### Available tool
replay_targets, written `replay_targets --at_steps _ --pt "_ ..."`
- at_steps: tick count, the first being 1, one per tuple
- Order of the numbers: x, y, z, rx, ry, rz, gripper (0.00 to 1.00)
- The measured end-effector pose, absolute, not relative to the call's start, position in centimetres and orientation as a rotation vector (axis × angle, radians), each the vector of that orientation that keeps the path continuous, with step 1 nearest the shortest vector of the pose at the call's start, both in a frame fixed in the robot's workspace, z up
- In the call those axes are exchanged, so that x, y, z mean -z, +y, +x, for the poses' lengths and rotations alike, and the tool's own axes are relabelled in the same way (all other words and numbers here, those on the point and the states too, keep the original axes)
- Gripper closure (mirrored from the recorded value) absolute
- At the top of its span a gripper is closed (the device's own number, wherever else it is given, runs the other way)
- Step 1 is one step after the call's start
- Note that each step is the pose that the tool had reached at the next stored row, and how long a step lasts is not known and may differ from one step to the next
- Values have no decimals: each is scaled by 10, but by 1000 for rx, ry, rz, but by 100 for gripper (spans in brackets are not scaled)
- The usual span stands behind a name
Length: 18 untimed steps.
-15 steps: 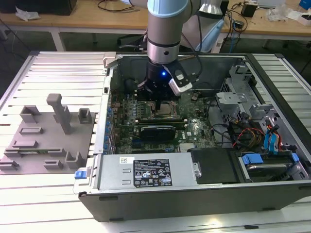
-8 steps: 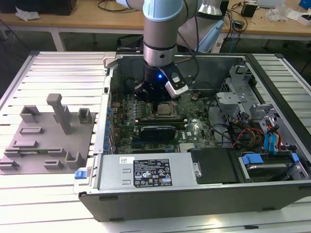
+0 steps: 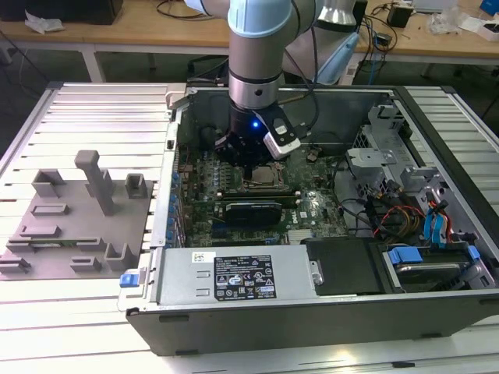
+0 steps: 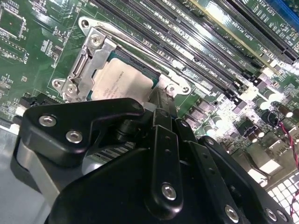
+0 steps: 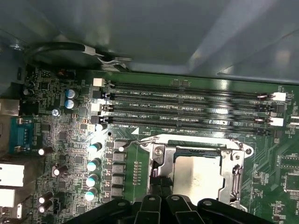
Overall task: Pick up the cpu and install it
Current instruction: 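Close the cpu cover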
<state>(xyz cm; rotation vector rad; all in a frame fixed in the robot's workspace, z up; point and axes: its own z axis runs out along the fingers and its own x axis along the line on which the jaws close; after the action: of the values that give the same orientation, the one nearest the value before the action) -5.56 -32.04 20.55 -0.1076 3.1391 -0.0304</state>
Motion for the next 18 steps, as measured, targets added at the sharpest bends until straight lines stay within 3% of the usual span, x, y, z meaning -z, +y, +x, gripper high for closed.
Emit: replay_targets --at_steps 18 --pt "-204 -320 -56 18 3137 -107 89"
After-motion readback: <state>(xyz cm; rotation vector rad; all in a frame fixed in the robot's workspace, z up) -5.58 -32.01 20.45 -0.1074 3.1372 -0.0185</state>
